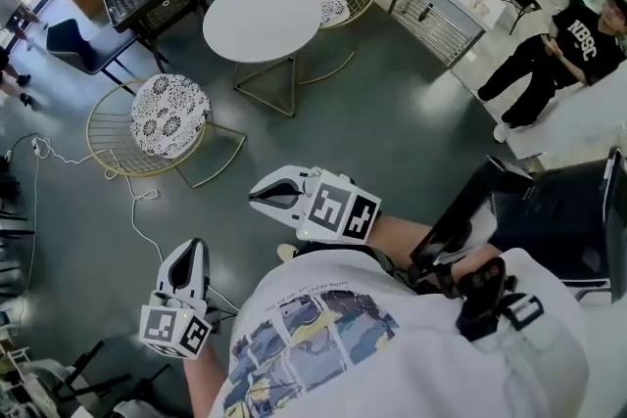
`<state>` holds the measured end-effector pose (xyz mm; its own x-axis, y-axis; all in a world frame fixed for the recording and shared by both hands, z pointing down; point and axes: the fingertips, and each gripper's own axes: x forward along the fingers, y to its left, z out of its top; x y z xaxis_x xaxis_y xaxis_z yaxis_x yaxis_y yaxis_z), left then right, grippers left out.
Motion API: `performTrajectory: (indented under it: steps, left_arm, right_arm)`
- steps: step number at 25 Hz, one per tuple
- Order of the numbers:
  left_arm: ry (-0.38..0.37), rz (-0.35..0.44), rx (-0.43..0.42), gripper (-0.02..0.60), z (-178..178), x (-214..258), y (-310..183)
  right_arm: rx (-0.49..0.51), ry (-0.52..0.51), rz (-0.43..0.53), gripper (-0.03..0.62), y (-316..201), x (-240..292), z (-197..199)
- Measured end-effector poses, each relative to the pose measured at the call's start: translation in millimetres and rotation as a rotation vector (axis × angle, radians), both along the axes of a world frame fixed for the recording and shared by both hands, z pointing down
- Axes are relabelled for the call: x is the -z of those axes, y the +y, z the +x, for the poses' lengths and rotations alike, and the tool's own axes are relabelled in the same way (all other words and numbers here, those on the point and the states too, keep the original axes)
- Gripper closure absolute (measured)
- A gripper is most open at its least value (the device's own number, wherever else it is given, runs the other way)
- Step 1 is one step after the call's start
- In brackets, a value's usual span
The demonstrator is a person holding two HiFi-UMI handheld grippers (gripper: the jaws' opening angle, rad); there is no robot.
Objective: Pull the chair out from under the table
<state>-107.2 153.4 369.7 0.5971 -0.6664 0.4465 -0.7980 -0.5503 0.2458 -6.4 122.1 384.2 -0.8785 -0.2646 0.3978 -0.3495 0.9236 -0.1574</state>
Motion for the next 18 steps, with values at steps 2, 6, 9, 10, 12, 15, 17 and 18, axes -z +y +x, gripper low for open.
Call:
performTrajectory:
  steps: [2,6,9,10,12,15,17,18]
  left_arm:
    - [0.008,-0.006,0.000,0.571,-3.3,-1.1,9.3]
    - [0.011,-0.008,-0.003,0.572,-6.3,-2.3,20.1]
    - [0.018,-0.011,0.010,0.571,-10.0,-3.3,22.8]
    - [0.020,-0.010,0.012,0.571,-10.4,-3.4,23.9]
    - [0.020,-0.013,0.018,0.571,-10.7,-4.7,26.8]
    - [0.018,-0.022,0.028,0.571,-11.4,-8.7,27.3]
    - [0.017,-0.023,0.032,0.571,-10.4,-10.2,23.3]
    - [0.017,-0.023,0.033,0.571,-9.3,-10.3,20.3]
  right_arm:
    - [-0.001,0.007,-0.001,0.583,9.4,0.3,-3.5]
    - [0.004,0.020,-0.001,0.583,20.3,0.1,-7.5]
    - [0.017,0.025,-0.006,0.583,24.3,-1.1,-11.4]
    - [0.022,0.027,-0.006,0.583,25.3,-0.8,-12.4]
    - [0.031,0.030,-0.006,0.583,26.9,-0.9,-13.9]
    - [0.039,0.030,-0.004,0.583,25.8,-2.5,-14.6]
    - [0.040,0.028,-0.005,0.583,22.4,-3.7,-12.7]
    - [0.040,0.026,-0.006,0.583,19.9,-4.1,-11.2]
